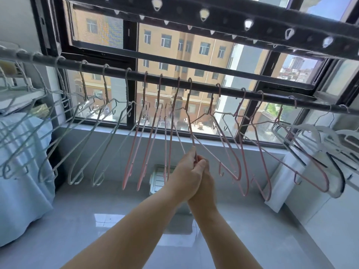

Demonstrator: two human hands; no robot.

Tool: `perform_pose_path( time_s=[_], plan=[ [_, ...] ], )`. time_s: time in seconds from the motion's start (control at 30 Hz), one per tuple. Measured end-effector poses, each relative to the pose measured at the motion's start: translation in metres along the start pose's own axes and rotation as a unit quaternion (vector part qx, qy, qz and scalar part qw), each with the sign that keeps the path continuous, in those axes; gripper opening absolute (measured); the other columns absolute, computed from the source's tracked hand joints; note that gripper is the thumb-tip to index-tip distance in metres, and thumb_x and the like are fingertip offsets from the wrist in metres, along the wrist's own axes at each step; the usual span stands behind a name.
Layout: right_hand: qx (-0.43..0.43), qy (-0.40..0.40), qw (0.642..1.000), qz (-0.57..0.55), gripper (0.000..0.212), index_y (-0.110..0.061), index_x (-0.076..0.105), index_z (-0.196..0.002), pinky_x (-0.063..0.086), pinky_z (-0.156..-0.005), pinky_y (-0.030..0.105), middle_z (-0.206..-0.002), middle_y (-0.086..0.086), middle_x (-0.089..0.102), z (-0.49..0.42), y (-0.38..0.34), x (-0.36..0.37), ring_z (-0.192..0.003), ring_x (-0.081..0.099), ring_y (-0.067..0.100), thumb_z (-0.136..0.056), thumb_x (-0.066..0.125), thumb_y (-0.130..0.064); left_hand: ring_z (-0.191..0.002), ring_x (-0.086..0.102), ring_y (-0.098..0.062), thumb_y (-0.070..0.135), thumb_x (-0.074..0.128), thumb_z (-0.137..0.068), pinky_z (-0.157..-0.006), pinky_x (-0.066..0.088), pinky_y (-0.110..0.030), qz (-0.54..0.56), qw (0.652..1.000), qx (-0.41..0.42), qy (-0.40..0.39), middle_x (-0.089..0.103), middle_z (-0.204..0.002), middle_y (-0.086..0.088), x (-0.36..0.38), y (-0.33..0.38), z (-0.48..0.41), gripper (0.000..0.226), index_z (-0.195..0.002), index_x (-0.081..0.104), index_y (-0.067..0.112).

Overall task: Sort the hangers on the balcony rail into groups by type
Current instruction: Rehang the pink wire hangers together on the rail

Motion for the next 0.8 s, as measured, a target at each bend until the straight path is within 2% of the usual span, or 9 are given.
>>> perform_pose_path(
  time_s=[0.1, 0.2, 0.33, 0.37, 0.47, 0.53, 0.6, 0.7, 0.8],
  plan=[
    [0.019, -0.017, 1.000, 0.000, 0.040, -0.004, 0.043, -0.124, 0.053, -0.079, 0.026, -0.108, 0.007, 0.065, 0.002, 0.000, 0.002, -0.097, 0.066, 0.020, -0.088, 0.055, -0.017, -0.138, 0.027, -0.017, 0.022, 0.039, -0.096, -0.111, 0.018, -0.027, 0.002, 1.000, -0.002, 0.005, 0.032, -0.149, -0.004, -0.004, -0.004, 0.000, 0.051, -0.143, 0.021, 0.015],
    [-0.020, -0.042, 0.997, 0.061, 0.041, -0.014, 0.042, -0.128, 0.040, -0.100, 0.029, -0.123, 0.002, 0.053, 0.010, -0.018, -0.013, -0.117, 0.049, 0.017, -0.089, 0.051, -0.020, -0.137, 0.028, -0.017, 0.026, 0.037, -0.097, -0.104, 0.020, -0.021, -0.003, 0.999, 0.014, 0.031, 0.034, -0.146, -0.005, -0.007, -0.001, 0.004, 0.048, -0.141, 0.025, 0.013],
    [-0.048, 0.213, 0.972, 0.086, 0.041, -0.014, 0.053, -0.118, 0.030, -0.101, 0.031, -0.125, 0.010, 0.048, 0.019, -0.027, -0.115, -0.116, 0.040, 0.024, -0.078, 0.060, -0.005, -0.141, 0.013, -0.007, 0.037, 0.034, -0.095, -0.115, 0.008, -0.024, -0.031, 0.986, 0.112, 0.121, 0.020, -0.152, 0.005, -0.010, 0.026, 0.019, 0.052, -0.143, 0.021, 0.023],
    [-0.033, 0.214, 0.972, 0.093, 0.043, -0.012, 0.051, -0.120, 0.029, -0.101, 0.030, -0.126, 0.012, 0.047, 0.014, -0.020, -0.129, -0.117, 0.040, 0.025, -0.079, 0.061, -0.006, -0.140, 0.016, -0.005, 0.040, 0.034, -0.091, -0.116, 0.011, -0.026, -0.017, 0.983, 0.135, 0.122, 0.023, -0.151, 0.008, -0.005, 0.033, 0.022, 0.053, -0.141, 0.024, 0.025],
    [0.111, -0.017, 0.994, 0.017, 0.060, -0.009, 0.030, -0.137, 0.036, -0.102, 0.033, -0.134, 0.010, 0.045, -0.011, 0.028, -0.099, -0.121, 0.043, 0.024, -0.085, 0.060, -0.015, -0.133, 0.026, 0.002, 0.043, 0.033, -0.083, -0.112, 0.019, -0.022, 0.022, 0.986, 0.144, 0.078, 0.032, -0.140, 0.016, 0.021, 0.038, 0.027, 0.057, -0.138, 0.028, 0.031],
    [0.162, -0.108, 0.979, -0.058, 0.052, -0.009, 0.031, -0.133, 0.042, -0.081, 0.026, -0.120, 0.008, 0.056, -0.012, 0.045, -0.072, -0.100, 0.054, 0.018, -0.088, 0.057, -0.016, -0.128, 0.031, 0.003, 0.044, 0.032, -0.082, -0.109, 0.022, -0.021, 0.020, 0.989, 0.135, 0.057, 0.036, -0.139, 0.016, 0.033, 0.033, 0.030, 0.056, -0.137, 0.031, 0.032],
    [0.155, -0.090, 0.977, -0.114, 0.035, -0.007, 0.039, -0.123, 0.040, -0.064, 0.018, -0.100, 0.006, 0.062, -0.015, 0.051, -0.063, -0.081, 0.056, 0.015, -0.090, 0.050, -0.010, -0.127, 0.036, 0.000, 0.046, 0.032, -0.082, -0.110, 0.027, -0.024, 0.026, 0.991, 0.123, 0.046, 0.042, -0.139, 0.012, 0.038, 0.026, 0.034, 0.054, -0.134, 0.035, 0.034],
    [0.140, -0.005, 0.962, -0.234, 0.022, -0.004, 0.046, -0.110, 0.043, -0.062, 0.016, -0.080, 0.004, 0.058, -0.026, 0.048, -0.075, -0.071, 0.055, 0.012, -0.090, 0.040, 0.002, -0.120, 0.042, 0.003, 0.045, 0.031, -0.082, -0.101, 0.030, -0.012, 0.026, 0.992, 0.112, 0.045, 0.047, -0.131, 0.013, 0.035, 0.020, 0.044, 0.043, -0.124, 0.036, 0.043],
    [0.109, -0.008, 0.941, -0.319, 0.029, -0.004, 0.043, -0.119, 0.047, -0.061, 0.011, -0.091, 0.002, 0.056, -0.048, 0.026, -0.083, -0.072, 0.054, 0.005, -0.093, 0.033, 0.003, -0.114, 0.046, 0.007, 0.044, 0.032, -0.080, -0.093, 0.032, -0.006, 0.034, 0.993, 0.097, 0.060, 0.051, -0.121, 0.016, 0.027, 0.013, 0.056, 0.036, -0.116, 0.036, 0.047]
  ],
)
Point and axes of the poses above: each hand's wrist, its own z-axis away from the middle knuckle, its own x-axis out of the palm, y = z × x, the point moved 9 cm from there along -z, towards the middle knuckle
